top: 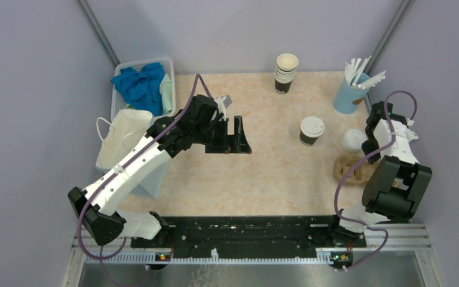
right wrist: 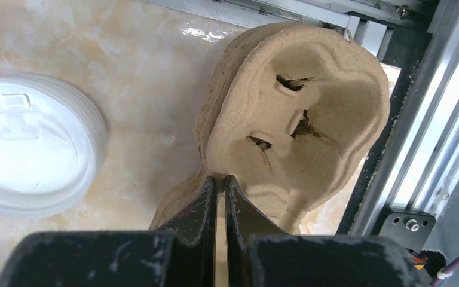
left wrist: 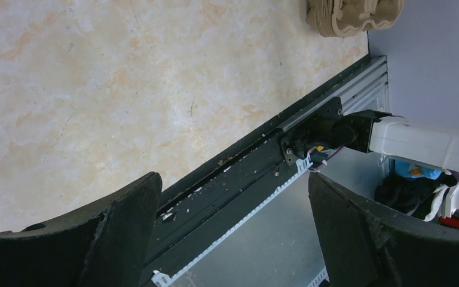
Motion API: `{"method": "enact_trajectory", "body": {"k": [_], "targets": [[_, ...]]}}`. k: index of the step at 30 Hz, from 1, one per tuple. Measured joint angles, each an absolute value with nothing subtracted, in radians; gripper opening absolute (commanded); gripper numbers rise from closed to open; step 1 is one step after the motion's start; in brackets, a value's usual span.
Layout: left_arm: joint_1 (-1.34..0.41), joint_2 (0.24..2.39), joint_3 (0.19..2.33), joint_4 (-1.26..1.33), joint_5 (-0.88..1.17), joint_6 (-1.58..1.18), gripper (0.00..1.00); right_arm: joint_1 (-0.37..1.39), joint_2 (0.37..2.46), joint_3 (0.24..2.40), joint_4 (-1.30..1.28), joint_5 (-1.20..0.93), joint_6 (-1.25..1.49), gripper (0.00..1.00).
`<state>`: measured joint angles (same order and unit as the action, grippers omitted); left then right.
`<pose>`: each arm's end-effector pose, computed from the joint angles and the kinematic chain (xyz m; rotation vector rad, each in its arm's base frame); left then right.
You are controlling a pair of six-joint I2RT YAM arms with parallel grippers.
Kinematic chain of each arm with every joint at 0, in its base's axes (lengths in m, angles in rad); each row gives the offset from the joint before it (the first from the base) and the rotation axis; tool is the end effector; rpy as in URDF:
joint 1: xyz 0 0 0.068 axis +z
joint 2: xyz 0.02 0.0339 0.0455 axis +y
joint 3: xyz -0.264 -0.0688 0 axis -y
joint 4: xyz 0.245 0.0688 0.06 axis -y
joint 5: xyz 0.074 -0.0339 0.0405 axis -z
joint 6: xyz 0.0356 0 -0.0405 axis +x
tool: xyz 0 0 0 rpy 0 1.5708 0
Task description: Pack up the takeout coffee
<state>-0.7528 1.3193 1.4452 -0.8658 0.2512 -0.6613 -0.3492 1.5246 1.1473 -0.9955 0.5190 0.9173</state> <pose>0.1910 -0.1910 0.3863 0.2532 2.4884 -0.9554 0.2555 -0.1118 0.2399 1.6815 2.1683 -0.6227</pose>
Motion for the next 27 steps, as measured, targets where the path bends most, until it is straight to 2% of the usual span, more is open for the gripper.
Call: {"method": "enact_trajectory", "body": {"k": [8, 18, 23, 27], "targets": [[-0.753, 1.319, 1.429, -0.852, 0.257, -0.673, 0.98, -0.310, 1.492, 1.148, -1.007, 0.551, 0.857, 0.00], [-0.753, 1.320, 1.429, -0.844, 0.258, -0.669, 0.98, -0.252, 1.501, 1.148, -0.973, 0.621, 0.719, 0.12], [-0.753, 1.353, 1.460, -0.844, 0.249, -0.583, 0.98, -0.252, 1.501, 1.146, -0.928, 0.624, 0.600, 0.12], [-0.752, 1.440, 1.553, -0.854, 0.237, -0.467, 0.98, -0.252, 1.504, 1.149, -0.931, 0.614, 0.539, 0.16]]}}
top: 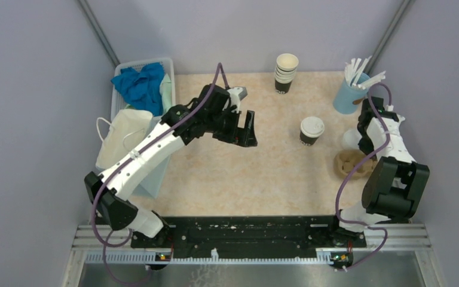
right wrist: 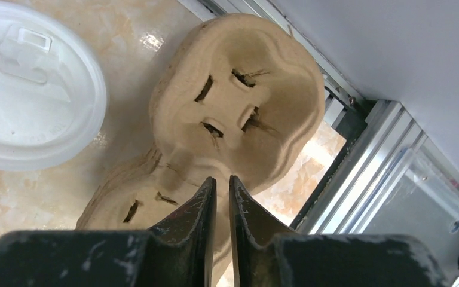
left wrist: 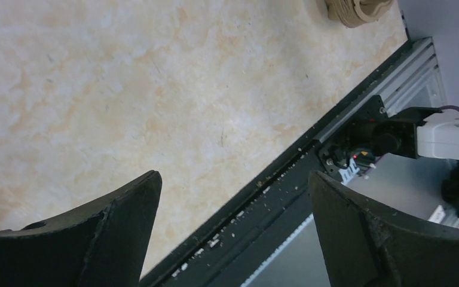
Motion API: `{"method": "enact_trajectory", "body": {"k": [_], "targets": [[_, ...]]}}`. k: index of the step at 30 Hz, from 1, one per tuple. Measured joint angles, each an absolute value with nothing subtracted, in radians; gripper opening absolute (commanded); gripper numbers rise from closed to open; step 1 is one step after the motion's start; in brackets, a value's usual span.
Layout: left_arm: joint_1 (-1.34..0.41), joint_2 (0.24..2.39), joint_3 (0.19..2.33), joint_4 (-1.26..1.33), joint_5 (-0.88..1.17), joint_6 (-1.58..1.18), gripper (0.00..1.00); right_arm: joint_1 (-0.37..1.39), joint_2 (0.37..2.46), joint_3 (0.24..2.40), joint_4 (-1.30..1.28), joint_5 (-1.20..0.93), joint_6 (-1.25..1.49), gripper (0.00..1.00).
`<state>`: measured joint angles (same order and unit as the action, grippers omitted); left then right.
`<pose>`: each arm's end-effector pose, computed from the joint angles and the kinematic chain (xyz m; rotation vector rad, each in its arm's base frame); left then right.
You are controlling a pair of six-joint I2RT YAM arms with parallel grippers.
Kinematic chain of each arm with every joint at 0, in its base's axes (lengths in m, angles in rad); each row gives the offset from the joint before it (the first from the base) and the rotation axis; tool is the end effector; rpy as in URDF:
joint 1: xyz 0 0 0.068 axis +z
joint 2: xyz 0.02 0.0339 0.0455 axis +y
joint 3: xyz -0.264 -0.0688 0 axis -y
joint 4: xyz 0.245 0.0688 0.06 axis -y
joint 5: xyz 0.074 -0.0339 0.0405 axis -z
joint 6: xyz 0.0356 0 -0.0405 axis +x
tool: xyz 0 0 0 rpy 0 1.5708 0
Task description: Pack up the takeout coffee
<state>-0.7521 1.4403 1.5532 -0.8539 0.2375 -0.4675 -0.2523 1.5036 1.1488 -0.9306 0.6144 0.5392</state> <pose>0.2151 -0.2127 0.3892 0.4757 2.4108 -0.8590 0.2678 -0.0902 0.2491 1.1418 2.4172 -0.7837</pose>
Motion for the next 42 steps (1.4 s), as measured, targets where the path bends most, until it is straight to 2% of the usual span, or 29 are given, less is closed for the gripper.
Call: {"method": "enact_trajectory", "body": {"k": [3, 6, 8, 11, 12, 16, 21, 23, 27, 30, 33, 37, 42], "targets": [[-0.744, 1.506, 1.615, -0.853, 0.234, -0.381, 0.98, -0.252, 1.526, 1.166, -0.936, 0.586, 0.488, 0.24], [-0.725, 1.548, 1.641, -0.852, 0.243, -0.306, 0.98, -0.252, 1.530, 1.167, -0.939, 0.526, 0.430, 0.45], [-0.697, 1.565, 1.646, -0.852, 0.268, -0.256, 0.98, -0.252, 1.517, 1.167, -0.945, 0.465, 0.387, 0.55], [-0.645, 1.594, 1.676, -0.856, 0.303, -0.193, 0.98, -0.250, 1.479, 1.168, -0.978, 0.363, 0.335, 0.67], [-0.629, 1.600, 1.679, -0.851, 0.312, -0.176, 0.99, -0.249, 1.466, 1.168, -0.990, 0.332, 0.322, 0.68], [-0.573, 1.602, 1.676, -0.841, 0.358, -0.134, 0.98, -0.218, 1.422, 1.207, -1.061, 0.173, 0.243, 0.66], [-0.532, 1.602, 1.674, -0.836, 0.396, -0.115, 0.98, -0.176, 1.418, 1.229, -1.086, -0.015, 0.167, 0.56], [-0.519, 1.608, 1.675, -0.832, 0.410, -0.114, 0.98, -0.175, 1.428, 1.229, -1.094, -0.072, 0.144, 0.47], [-0.496, 1.655, 1.706, -0.830, 0.434, -0.115, 0.98, -0.175, 1.469, 1.231, -1.097, -0.123, 0.122, 0.43], [-0.475, 1.693, 1.731, -0.826, 0.456, -0.121, 0.98, -0.179, 1.478, 1.231, -1.098, -0.125, 0.115, 0.32], [-0.449, 1.711, 1.735, -0.821, 0.479, -0.131, 0.98, -0.199, 1.485, 1.231, -1.097, -0.123, 0.116, 0.32], [-0.423, 1.713, 1.737, -0.820, 0.495, -0.135, 0.99, -0.250, 1.493, 1.221, -1.089, -0.120, 0.124, 0.40], [-0.397, 1.713, 1.737, -0.815, 0.517, -0.142, 0.98, -0.278, 1.504, 1.191, -1.085, -0.127, 0.133, 0.39]]}}
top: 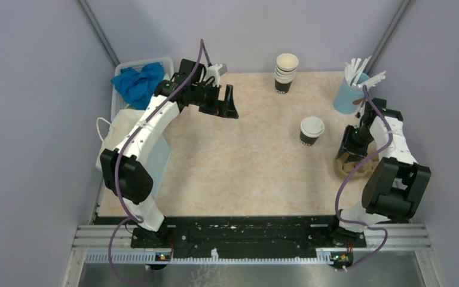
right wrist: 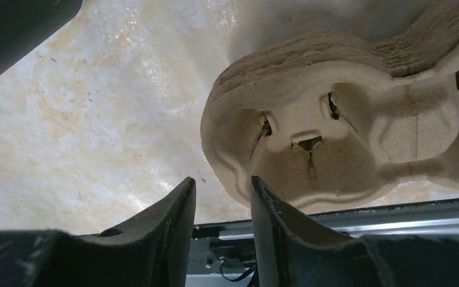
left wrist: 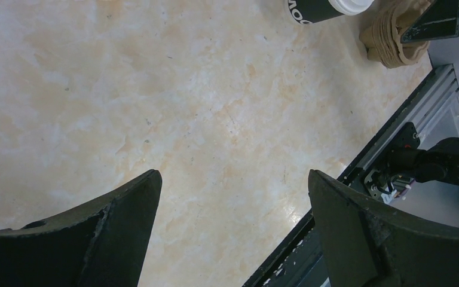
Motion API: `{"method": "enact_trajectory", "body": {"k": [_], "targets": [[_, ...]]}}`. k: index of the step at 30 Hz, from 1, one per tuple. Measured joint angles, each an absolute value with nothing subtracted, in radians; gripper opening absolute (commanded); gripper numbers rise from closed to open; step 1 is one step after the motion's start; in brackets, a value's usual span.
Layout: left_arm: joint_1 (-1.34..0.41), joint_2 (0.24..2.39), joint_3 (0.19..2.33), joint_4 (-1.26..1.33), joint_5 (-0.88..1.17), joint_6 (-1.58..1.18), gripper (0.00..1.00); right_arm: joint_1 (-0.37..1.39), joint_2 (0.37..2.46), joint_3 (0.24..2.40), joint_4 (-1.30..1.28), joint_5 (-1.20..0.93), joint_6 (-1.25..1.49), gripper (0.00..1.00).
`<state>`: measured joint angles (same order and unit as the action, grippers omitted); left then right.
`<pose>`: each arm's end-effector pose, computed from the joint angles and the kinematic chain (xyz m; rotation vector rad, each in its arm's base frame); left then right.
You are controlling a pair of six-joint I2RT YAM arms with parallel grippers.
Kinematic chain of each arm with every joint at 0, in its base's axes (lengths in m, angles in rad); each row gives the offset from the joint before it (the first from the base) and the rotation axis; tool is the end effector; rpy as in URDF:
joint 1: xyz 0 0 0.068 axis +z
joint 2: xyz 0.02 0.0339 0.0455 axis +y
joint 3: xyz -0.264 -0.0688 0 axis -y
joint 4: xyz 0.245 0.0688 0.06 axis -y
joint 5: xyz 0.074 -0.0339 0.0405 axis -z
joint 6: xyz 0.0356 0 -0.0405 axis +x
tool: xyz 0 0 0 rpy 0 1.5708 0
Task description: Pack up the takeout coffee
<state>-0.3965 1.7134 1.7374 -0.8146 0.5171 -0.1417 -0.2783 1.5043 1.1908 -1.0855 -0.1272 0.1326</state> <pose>0.3390 -0.1610 0.3661 0.5599 2.3313 -0.8682 0.2635 -0.0706 0.2507 0.5873 2.8976 0.1693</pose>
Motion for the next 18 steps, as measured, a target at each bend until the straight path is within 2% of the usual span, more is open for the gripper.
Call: {"method": "enact_trajectory", "body": {"k": [18], "targets": [[-0.363, 1.713, 1.737, -0.814, 0.535, -0.144, 0.98, -0.278, 1.567, 1.184, -1.068, -0.144, 0.134, 0.32]]}}
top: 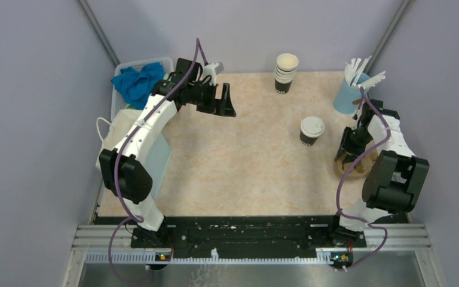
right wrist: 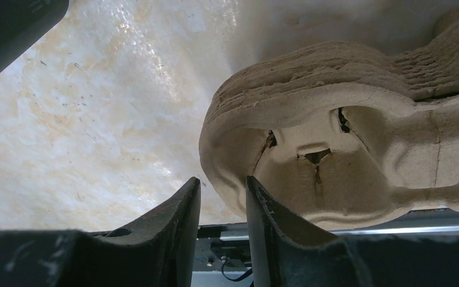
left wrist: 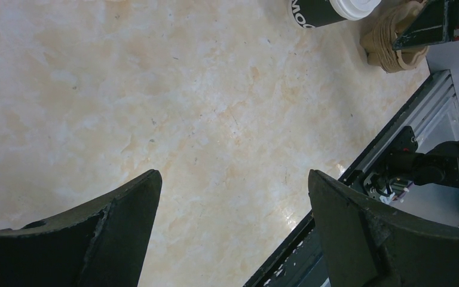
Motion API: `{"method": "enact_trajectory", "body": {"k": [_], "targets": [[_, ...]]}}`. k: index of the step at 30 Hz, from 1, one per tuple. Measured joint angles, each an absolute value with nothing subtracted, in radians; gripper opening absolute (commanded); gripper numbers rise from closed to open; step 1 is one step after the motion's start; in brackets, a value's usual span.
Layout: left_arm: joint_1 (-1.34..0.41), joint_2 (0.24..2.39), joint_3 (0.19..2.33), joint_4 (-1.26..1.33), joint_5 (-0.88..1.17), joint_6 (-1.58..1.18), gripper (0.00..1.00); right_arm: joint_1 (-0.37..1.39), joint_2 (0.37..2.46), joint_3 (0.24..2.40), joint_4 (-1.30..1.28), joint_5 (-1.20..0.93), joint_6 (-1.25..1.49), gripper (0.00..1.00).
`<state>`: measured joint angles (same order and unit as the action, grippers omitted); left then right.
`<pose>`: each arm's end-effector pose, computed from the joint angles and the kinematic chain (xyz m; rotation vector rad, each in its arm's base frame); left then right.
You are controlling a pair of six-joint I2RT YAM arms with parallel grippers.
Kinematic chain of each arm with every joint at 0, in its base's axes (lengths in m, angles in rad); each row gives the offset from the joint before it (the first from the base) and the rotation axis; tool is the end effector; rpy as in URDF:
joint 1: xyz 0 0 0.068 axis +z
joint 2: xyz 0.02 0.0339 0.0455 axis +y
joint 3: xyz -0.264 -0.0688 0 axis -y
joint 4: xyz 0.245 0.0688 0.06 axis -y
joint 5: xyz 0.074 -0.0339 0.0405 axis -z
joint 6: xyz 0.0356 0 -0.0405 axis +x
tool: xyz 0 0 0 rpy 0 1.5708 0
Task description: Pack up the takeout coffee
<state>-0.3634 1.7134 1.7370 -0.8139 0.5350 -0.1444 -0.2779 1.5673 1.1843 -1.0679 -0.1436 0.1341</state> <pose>0.3437 -0.1501 0.3662 0.5257 2.3315 -0.8754 0.2724 -0.0724 0.2331 0.6020 2.9443 0.2026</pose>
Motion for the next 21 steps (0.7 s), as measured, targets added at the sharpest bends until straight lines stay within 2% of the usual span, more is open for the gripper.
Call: {"method": "enact_trajectory", "body": {"k": [21], "targets": [[-0.352, 1.713, 1.737, -0.811, 0.547, -0.155, 0.98, -0.278, 1.582, 1.184, -1.068, -0.109, 0.150, 0.34]]}}
